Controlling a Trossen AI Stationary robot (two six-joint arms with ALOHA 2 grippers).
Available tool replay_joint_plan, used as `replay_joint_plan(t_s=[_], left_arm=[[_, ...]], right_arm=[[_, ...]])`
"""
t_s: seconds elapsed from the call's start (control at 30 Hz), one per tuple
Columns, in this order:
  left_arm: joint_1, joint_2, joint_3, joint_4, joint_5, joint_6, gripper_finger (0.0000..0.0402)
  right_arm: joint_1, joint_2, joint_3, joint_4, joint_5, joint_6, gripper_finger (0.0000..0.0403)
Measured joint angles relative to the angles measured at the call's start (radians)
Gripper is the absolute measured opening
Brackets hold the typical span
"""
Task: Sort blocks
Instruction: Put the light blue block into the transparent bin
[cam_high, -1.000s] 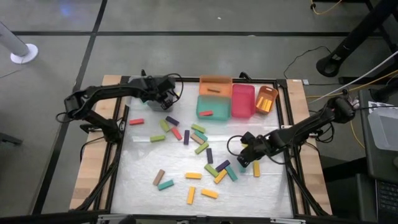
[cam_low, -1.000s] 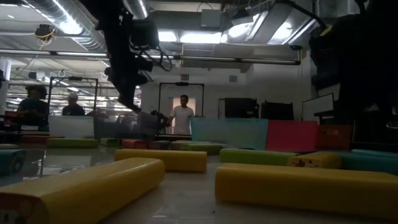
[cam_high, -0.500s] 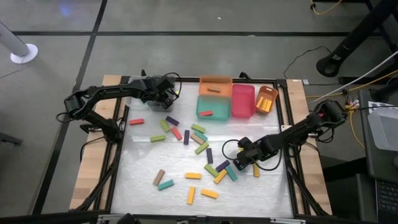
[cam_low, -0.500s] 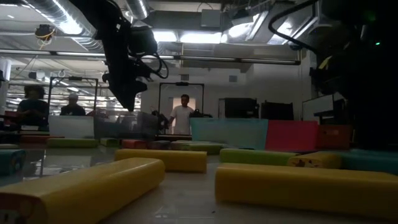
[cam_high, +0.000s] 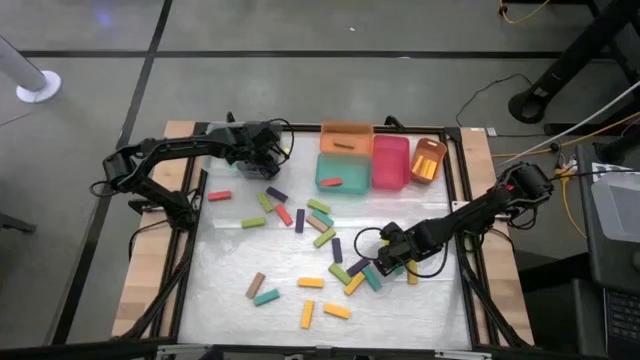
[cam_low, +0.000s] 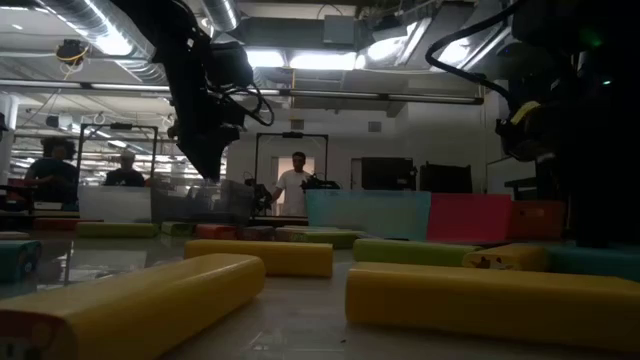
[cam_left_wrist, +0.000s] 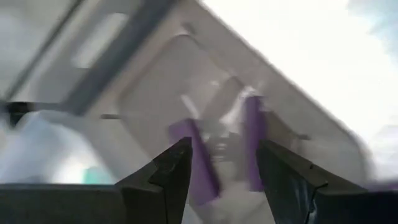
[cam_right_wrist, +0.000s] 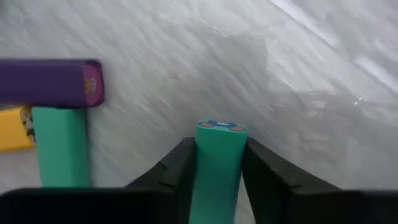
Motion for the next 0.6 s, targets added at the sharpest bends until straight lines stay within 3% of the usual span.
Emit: replay_joint_plan(t_s=[0.27, 0.4, 0.6], left_arm=[[-0.001, 0.000, 0.000, 0.059, 0.202, -0.051, 0.0166], [-0.003, -0.002, 0.000, 0.113, 0.323, -0.065, 0.0166], [-0.023, -0.003, 0.000, 0.225, 0.503, -0.119, 0.0166]], right_arm=[[-0.002, 0.009, 0.047, 0.008, 0.048, -0.119, 0.0092], [-0.004, 0.008, 0.093, 0.013, 0.096, -0.171, 0.0107], [-0.059, 0.007, 0.179, 0.004, 0.128, -0.371, 0.0098]])
